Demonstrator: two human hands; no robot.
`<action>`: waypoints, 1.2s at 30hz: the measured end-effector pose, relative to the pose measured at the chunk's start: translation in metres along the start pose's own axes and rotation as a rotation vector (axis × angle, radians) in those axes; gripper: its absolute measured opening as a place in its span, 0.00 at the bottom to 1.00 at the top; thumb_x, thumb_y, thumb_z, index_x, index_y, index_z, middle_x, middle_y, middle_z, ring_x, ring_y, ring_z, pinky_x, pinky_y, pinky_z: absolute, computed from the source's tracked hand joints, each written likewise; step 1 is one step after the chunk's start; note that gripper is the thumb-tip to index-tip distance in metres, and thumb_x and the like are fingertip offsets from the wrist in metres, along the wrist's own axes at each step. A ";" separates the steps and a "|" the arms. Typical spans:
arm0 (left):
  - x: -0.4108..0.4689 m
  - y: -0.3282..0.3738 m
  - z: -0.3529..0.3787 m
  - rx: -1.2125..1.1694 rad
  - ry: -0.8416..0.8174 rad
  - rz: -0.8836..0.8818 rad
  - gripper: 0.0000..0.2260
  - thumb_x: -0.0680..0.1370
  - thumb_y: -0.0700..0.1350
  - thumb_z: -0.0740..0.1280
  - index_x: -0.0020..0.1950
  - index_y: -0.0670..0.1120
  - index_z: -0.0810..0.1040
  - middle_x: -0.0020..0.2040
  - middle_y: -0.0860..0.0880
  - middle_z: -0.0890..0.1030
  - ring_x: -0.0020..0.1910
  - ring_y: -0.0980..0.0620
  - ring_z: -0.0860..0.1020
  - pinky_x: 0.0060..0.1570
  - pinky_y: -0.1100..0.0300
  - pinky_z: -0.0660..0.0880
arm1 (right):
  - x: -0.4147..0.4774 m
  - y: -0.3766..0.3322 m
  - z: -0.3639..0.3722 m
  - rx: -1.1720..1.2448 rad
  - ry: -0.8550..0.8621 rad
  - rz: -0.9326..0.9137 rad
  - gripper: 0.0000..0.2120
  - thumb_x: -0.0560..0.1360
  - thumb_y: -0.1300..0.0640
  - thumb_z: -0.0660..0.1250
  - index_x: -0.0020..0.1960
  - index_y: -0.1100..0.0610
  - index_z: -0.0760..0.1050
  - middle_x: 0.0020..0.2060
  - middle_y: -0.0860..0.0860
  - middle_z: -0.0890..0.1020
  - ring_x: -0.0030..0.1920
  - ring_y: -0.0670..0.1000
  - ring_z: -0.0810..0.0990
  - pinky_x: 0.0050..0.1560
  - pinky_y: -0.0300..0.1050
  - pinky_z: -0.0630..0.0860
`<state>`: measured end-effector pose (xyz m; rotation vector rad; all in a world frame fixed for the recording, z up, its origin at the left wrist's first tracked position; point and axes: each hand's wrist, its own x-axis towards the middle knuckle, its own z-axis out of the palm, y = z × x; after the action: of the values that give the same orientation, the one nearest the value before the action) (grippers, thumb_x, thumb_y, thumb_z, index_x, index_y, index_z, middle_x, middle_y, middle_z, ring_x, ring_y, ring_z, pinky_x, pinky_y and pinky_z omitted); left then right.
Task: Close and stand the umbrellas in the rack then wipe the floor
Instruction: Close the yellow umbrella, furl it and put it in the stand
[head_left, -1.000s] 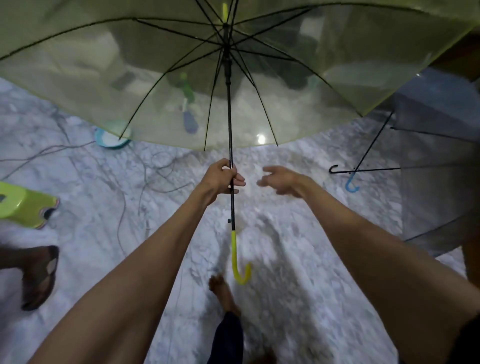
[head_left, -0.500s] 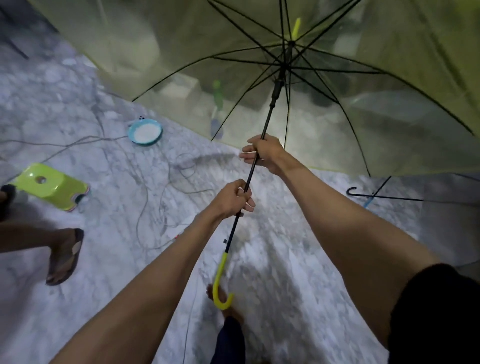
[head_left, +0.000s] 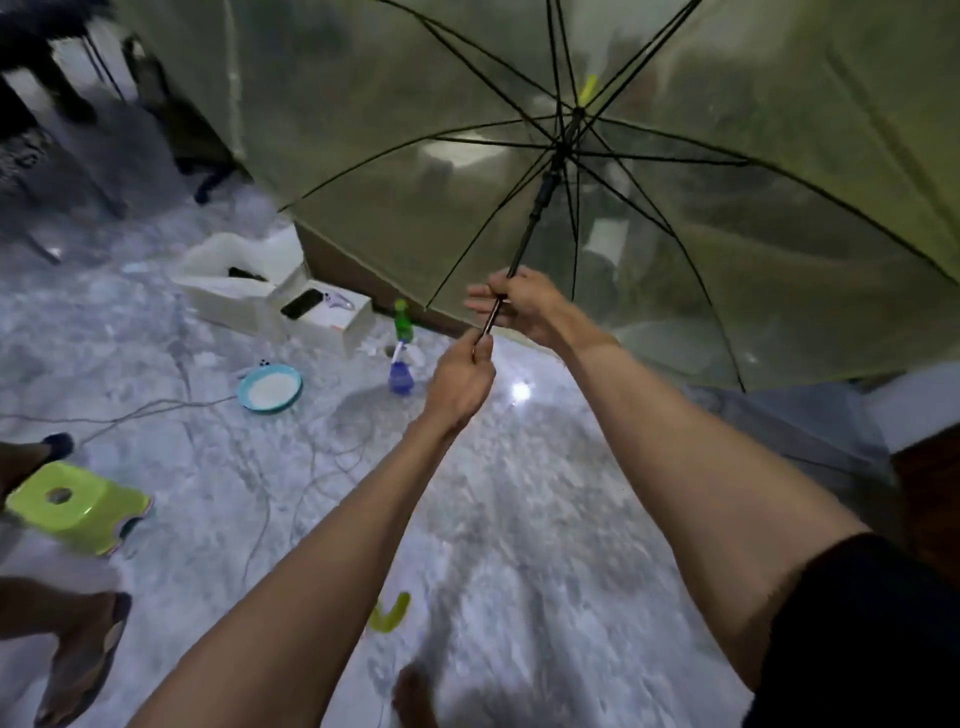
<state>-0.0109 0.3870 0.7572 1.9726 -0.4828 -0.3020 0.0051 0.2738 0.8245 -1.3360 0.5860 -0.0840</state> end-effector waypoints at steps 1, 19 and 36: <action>0.007 0.016 -0.002 0.003 0.012 0.028 0.14 0.83 0.47 0.54 0.60 0.43 0.76 0.50 0.46 0.79 0.50 0.46 0.75 0.47 0.57 0.68 | -0.004 -0.016 -0.007 0.002 0.017 -0.021 0.11 0.83 0.66 0.54 0.43 0.57 0.65 0.62 0.65 0.77 0.59 0.63 0.79 0.50 0.51 0.78; 0.053 0.191 0.098 0.133 -0.536 0.490 0.17 0.80 0.49 0.60 0.31 0.50 0.65 0.28 0.53 0.69 0.32 0.52 0.68 0.33 0.55 0.62 | -0.103 -0.102 -0.199 0.262 0.545 -0.176 0.09 0.82 0.66 0.56 0.44 0.59 0.68 0.58 0.65 0.78 0.54 0.60 0.83 0.54 0.51 0.78; -0.050 0.282 0.270 0.375 -1.145 1.110 0.12 0.81 0.51 0.57 0.46 0.47 0.78 0.43 0.43 0.82 0.46 0.42 0.79 0.40 0.55 0.70 | -0.327 -0.013 -0.348 0.591 1.421 -0.176 0.28 0.82 0.47 0.59 0.76 0.59 0.59 0.64 0.53 0.69 0.65 0.55 0.74 0.67 0.54 0.72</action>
<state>-0.2240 0.0856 0.8946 1.3707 -2.3503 -0.6109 -0.4257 0.0865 0.9128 -0.5612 1.4630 -1.3176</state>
